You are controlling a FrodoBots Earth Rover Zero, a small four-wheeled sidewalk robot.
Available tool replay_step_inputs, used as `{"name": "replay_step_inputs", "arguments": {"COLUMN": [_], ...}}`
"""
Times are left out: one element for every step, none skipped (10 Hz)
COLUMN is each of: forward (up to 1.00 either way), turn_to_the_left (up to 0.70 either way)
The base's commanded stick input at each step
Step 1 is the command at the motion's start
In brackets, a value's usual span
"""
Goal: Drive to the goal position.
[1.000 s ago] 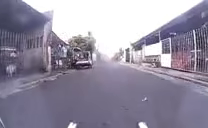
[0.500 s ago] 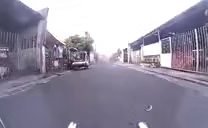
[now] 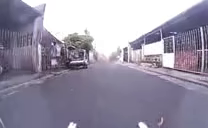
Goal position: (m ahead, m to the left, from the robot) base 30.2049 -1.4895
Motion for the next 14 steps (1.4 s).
{"name": "replay_step_inputs", "arguments": {"forward": [0.7, 0.7, 0.7, 0.7, 0.7, 0.7, 0.7, 0.7, 0.7, 0.7, 0.7, 0.7, 0.7, 0.7], "turn_to_the_left": [0.0, 0.0, 0.0, 0.0, 0.0, 0.0, -0.12, -0.25, -0.2, -0.1, 0.0, 0.0, 0.0, 0.0]}}
